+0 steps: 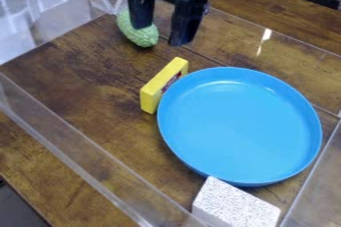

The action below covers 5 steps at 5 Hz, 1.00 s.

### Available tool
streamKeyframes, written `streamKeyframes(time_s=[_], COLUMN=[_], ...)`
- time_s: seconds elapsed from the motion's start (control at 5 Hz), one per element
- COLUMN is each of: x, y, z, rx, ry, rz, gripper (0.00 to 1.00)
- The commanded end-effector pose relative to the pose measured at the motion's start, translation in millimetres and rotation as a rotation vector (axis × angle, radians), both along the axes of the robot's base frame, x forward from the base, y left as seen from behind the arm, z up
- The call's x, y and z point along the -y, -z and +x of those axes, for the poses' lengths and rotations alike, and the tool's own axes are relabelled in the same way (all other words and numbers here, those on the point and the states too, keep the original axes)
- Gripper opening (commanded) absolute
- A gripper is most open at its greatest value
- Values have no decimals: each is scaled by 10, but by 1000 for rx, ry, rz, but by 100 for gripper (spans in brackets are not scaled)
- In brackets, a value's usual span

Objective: Remove the green object from inside the blue tray and put it on the table

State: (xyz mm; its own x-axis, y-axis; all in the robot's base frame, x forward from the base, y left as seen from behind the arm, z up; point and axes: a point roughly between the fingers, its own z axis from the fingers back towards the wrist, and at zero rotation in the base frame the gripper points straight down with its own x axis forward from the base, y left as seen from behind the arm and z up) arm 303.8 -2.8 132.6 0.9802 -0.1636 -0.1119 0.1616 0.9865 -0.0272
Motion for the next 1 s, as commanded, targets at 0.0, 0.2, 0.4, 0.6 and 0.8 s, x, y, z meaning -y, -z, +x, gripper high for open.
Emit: streamKeyframes(time_s=[0.0,0.2,0.4,0.6,0.8], x=[-216,-284,-309,-306,-311], y=[-161,-50,-157,-203,-147], z=[107,139,172,188,293], rx=[87,96,106,114,125], ry=[18,46,123,179,154], rz=[-2,1,5,7,19], gripper=[100,100,100,100,100])
